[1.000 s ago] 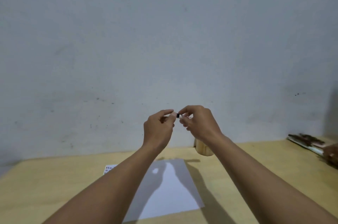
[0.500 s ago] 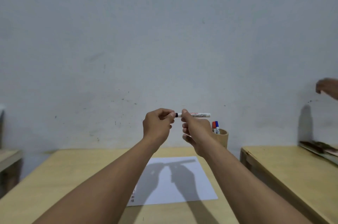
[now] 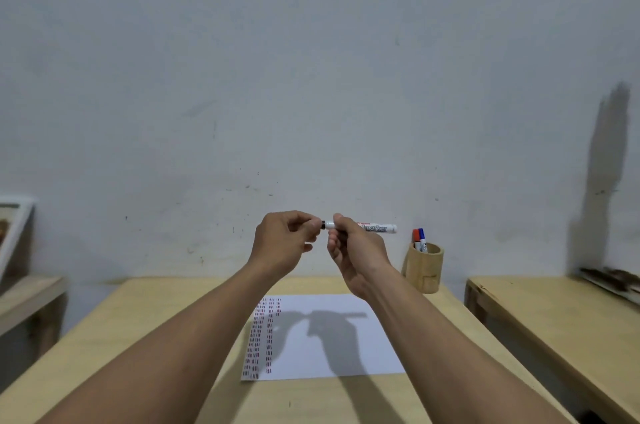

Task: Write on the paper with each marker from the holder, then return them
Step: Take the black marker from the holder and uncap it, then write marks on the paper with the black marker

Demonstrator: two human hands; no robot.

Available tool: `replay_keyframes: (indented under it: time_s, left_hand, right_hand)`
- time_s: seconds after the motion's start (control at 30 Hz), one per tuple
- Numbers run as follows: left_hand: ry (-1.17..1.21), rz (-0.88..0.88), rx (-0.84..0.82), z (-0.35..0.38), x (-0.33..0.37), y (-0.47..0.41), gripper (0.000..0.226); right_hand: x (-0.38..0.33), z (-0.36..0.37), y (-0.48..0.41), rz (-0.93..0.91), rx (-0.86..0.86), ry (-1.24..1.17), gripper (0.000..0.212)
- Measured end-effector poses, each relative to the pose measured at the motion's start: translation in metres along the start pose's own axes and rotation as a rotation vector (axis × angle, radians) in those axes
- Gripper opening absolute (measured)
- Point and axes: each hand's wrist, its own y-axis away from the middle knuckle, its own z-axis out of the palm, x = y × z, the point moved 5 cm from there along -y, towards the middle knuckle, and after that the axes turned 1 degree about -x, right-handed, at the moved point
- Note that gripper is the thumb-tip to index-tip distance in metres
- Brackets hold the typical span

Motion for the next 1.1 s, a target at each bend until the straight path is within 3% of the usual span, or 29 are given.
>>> replay_keyframes:
  time_s: [0.1,0.27,0.43,0.9,0.93,1.0,1.1]
  left_hand:
    - [0.002,-0.036,0.026,-0.016,-0.005,0.002,0.016]
    - [-0.15,-0.101,0.103,-0.046,-0.029,0.002,0.003]
    - [-0.351,-0.131,0.205,-0.073,-0.064,0.009,0.013]
    - [-0.734,-0.276,0.025,-0.073,-0.166,0.024,0.03]
    - [-0.772,-0.271,-0.001,-0.072,-0.169,0.025,0.013]
    - [-0.846,-0.257,-0.003,-0.071,-0.172,0.025,0.036]
    - [-0.86,-0.258,-0.008,-0.076,-0.171,0.029,0.052]
  right_hand:
    - [0.009,0.0,-0.001,-0.01,0.021,0.012,0.015]
    - [0.031,-0.002,-0.004,0.027,-0.003,0.134,0.013]
    - [0.057,0.0,-0.011,0.046,-0.032,0.245,0.008]
    - [0.115,-0.026,-0.05,-0.111,-0.011,0.745,0.017]
    - [0.118,-0.027,-0.054,-0.116,-0.003,0.77,0.017]
    - [0.123,-0.03,-0.06,-0.119,0.001,0.819,0.018]
    - [0.128,-0.031,-0.067,-0.142,0.016,0.886,0.02]
